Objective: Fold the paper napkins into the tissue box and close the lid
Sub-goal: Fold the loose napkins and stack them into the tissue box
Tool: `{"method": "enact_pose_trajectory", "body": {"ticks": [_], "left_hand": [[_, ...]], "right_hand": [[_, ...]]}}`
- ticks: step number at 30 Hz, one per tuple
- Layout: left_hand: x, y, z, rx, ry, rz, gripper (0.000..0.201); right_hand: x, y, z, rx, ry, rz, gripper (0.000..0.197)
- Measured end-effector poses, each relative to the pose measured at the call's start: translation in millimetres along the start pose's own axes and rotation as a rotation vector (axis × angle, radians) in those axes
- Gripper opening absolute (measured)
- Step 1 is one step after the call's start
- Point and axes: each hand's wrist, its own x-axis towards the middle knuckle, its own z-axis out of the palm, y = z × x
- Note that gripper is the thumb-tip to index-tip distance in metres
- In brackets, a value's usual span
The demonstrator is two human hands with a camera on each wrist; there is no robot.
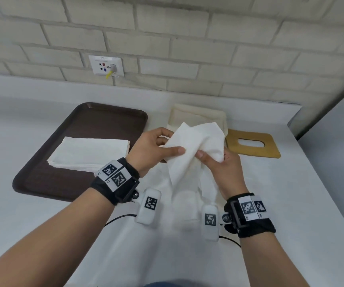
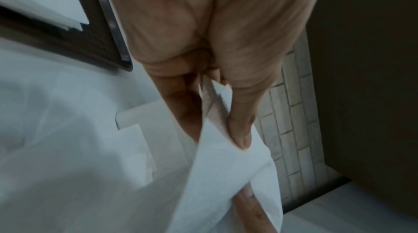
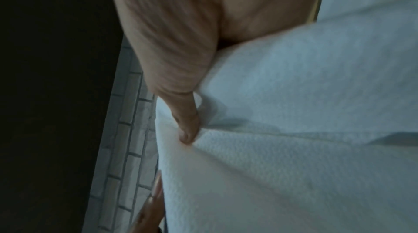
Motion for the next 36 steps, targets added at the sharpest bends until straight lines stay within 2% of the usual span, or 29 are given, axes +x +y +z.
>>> {"method": "enact_pose_trajectory", "body": {"ticks": [7, 11, 15, 18, 21, 24, 27, 30, 31, 33, 36], "left_hand": [[-3.9, -1.3, 10.0, -0.109, -0.009, 0.003, 0.008], [-4.1, -5.1, 16.4, -0.119, -0.054, 0.002, 0.018], [-4.4, -8.4, 19.7, -0.148, -0.073, 0.013, 0.017], [-0.3, -13.2, 14.6, -0.158, 0.022, 0.039, 0.012], [4.5, -16.8, 3.9, -0.236, 0.137, 0.008, 0.017], [7.7, -19.9, -3.7, -0.259, 0.173, -0.022, 0.017], [8.7, -17.6, 1.7, -0.241, 0.145, 0.021, 0.012], [6.3, -10.2, 17.2, -0.203, 0.083, 0.101, 0.015], [4.6, -7.5, 22.8, -0.178, 0.051, 0.129, 0.016], [0.7, -2.0, 33.2, -0.149, -0.002, 0.160, 0.017], [-0.4, 1.1, 44.9, -0.193, -0.026, 0.134, 0.031]], "right_hand": [[-26.1, -1.4, -12.7, 0.077, 0.107, 0.047, 0.010], [-36.6, -0.6, -20.6, 0.059, 0.157, 0.050, 0.009], [-42.3, 0.9, -28.4, 0.042, 0.200, 0.064, 0.010], [-45.3, -3.4, -37.9, -0.005, 0.244, 0.047, 0.011], [-50.1, -16.6, -52.8, -0.053, 0.275, 0.008, 0.009], [-59.0, -39.1, -68.1, -0.084, 0.248, -0.066, 0.012], [-69.5, -62.2, -74.2, 0.069, 0.170, -0.179, 0.020], [-69.3, -68.1, -63.5, 0.259, 0.150, -0.189, 0.026], [-67.5, -64.8, -56.6, 0.249, 0.177, -0.173, 0.028], [-63.3, -53.2, -40.9, 0.162, 0.250, -0.125, 0.018], [-57.4, -33.2, -23.7, 0.072, 0.335, -0.058, 0.007]]}}
